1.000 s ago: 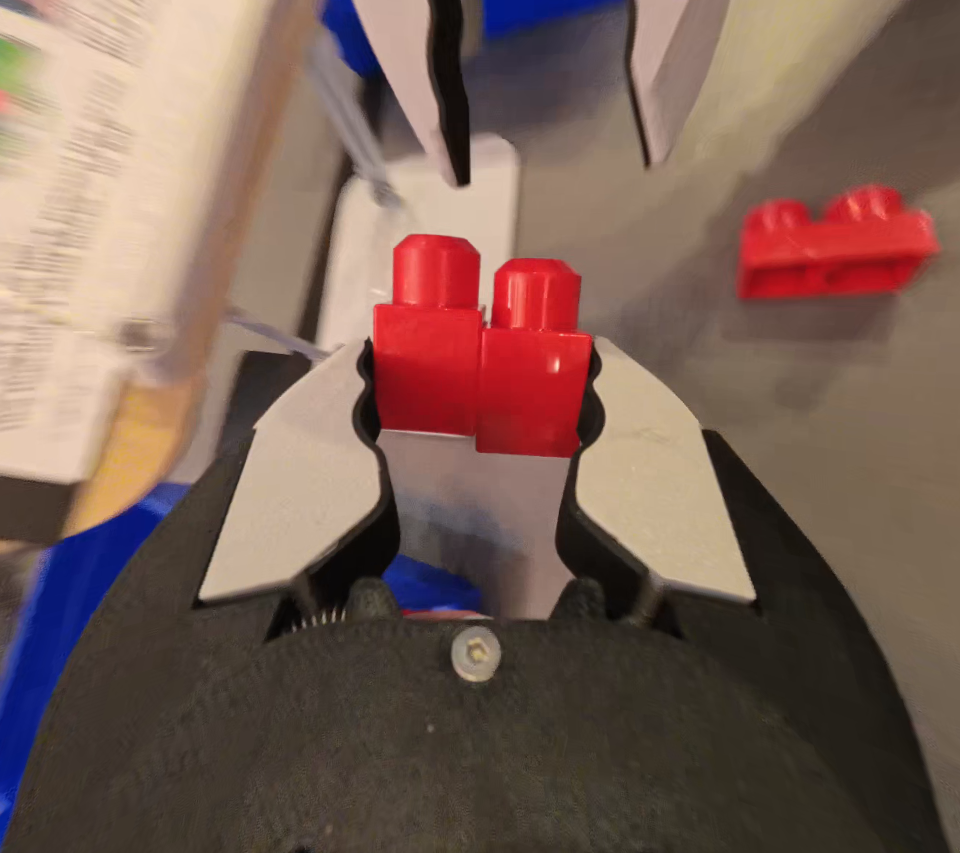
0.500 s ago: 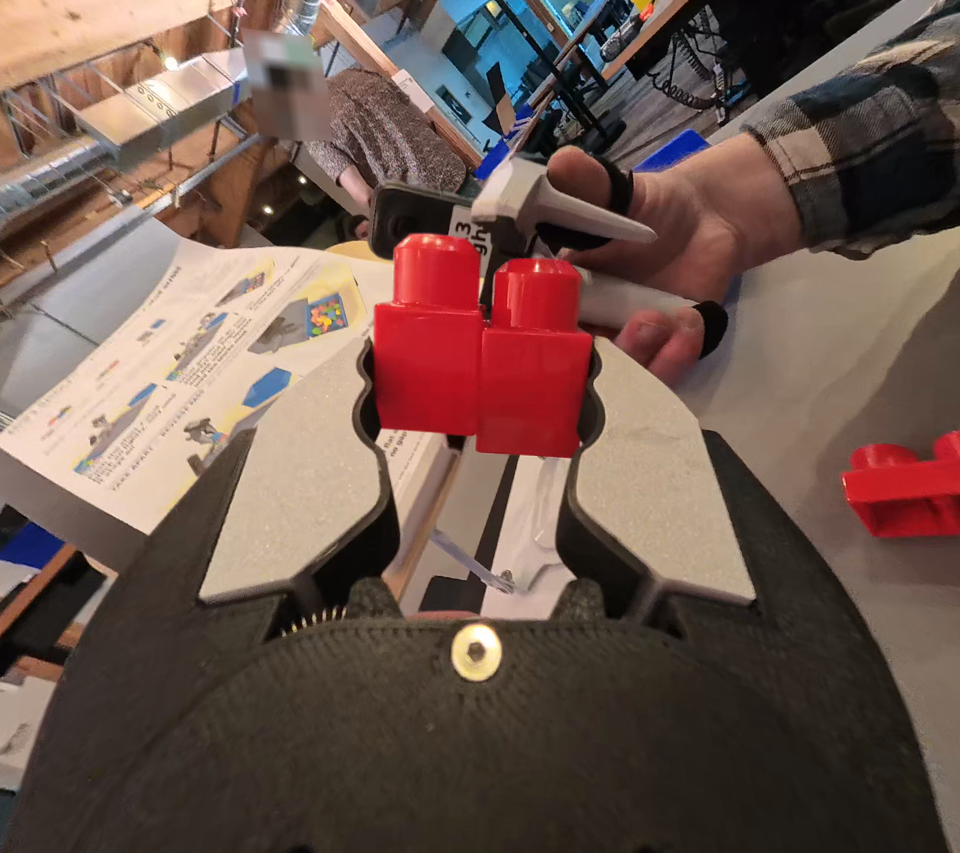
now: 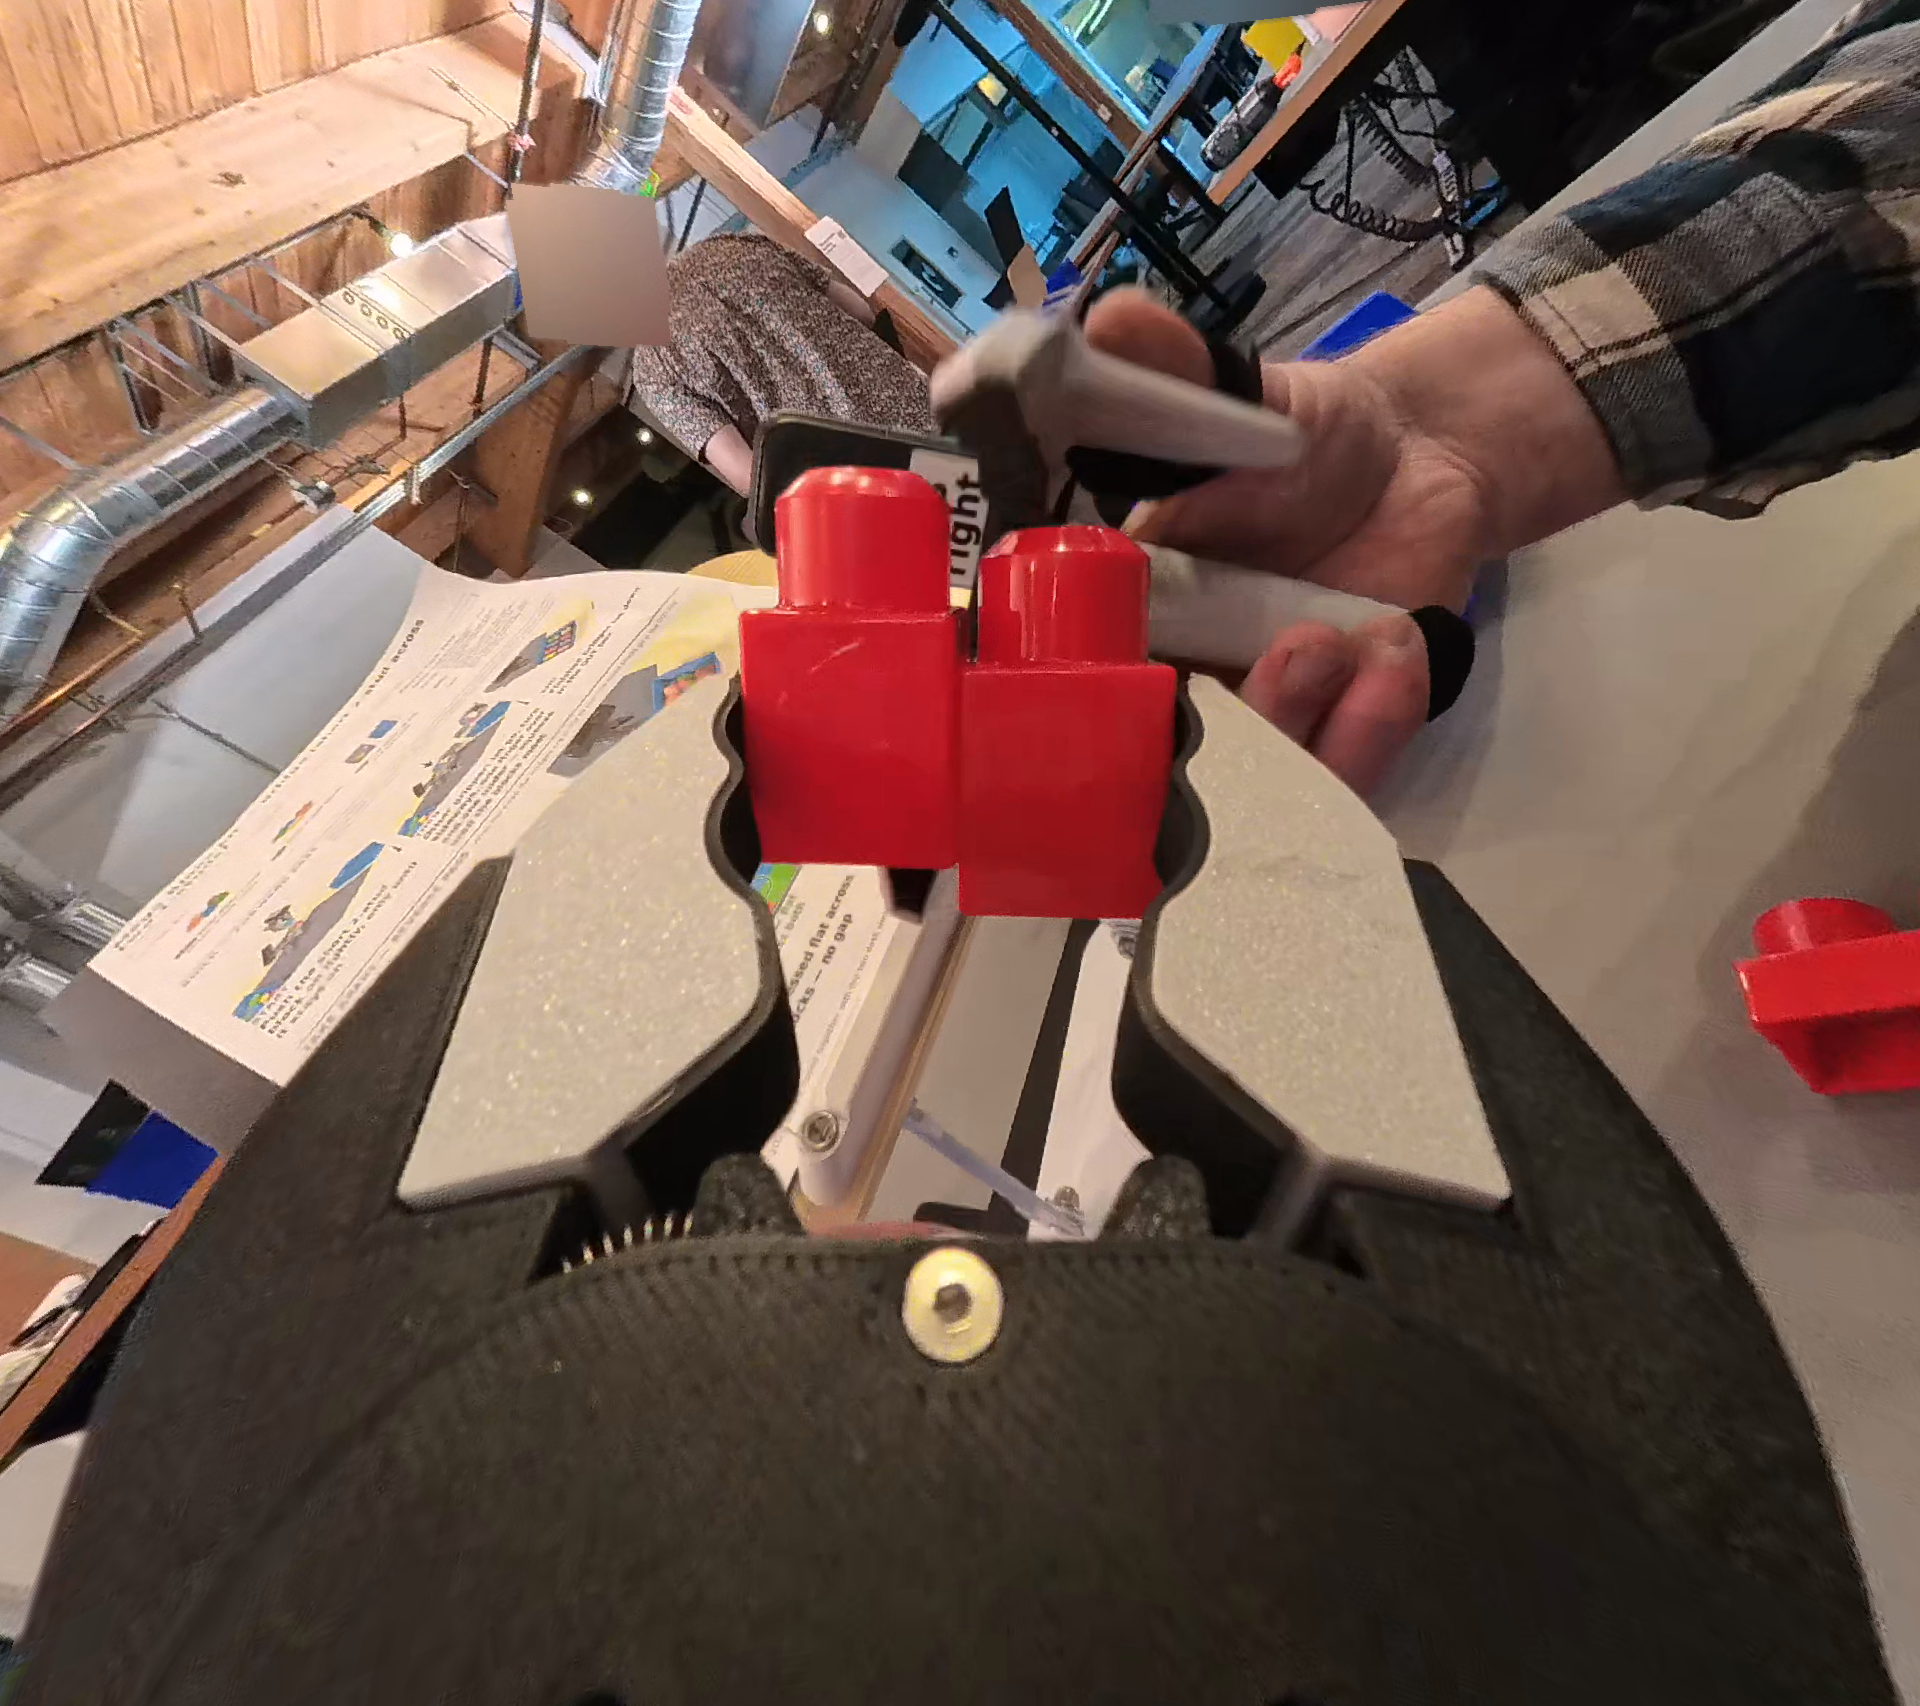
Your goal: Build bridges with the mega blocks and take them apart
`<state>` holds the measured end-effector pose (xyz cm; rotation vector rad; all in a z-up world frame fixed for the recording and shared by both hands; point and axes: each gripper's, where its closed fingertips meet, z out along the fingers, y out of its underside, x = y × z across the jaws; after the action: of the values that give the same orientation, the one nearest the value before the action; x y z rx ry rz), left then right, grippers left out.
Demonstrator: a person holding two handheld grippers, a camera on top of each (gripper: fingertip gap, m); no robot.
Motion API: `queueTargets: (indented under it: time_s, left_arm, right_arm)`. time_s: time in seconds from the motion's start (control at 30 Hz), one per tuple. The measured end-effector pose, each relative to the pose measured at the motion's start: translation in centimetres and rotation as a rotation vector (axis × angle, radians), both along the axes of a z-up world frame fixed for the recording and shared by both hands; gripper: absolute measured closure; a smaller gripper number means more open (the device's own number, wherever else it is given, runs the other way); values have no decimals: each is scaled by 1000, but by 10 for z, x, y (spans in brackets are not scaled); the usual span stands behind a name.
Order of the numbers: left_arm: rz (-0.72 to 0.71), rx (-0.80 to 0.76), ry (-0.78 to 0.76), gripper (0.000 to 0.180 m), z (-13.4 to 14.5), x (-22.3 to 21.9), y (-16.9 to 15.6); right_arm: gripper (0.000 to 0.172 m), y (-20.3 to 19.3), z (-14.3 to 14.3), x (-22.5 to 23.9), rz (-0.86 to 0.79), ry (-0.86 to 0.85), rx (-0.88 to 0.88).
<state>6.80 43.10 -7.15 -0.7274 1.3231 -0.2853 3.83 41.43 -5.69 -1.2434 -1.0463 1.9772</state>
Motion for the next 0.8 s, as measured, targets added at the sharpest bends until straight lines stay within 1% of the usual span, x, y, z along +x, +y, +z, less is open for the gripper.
queueTargets:
  time_s: [0.07,0.13,0.2,0.33,0.6,0.8]
  left_arm:
    - [3,6,-4,107,2,-1,0]
    - [-8,-1,-4,106,3,-1,-2]
    - [3,25,-2,107,4,-1,-2]
    - [-21,24,-21,106,10,-2,-8]
    - [-8,47,-12,107,10,0,-9]
    - [-19,49,-27,107,12,0,-10]
  right_arm:
    - [86,0,4,2,10,20,-21]
    - [84,3,1,-1,-1,1,-41]
    - [92,0,-5,-2,36,-16,-50]
    - [102,-7,-7,-1,88,-16,-44]
    - [103,-7,-6,1,63,-32,10]
    - [103,-8,-4,1,68,-30,7]
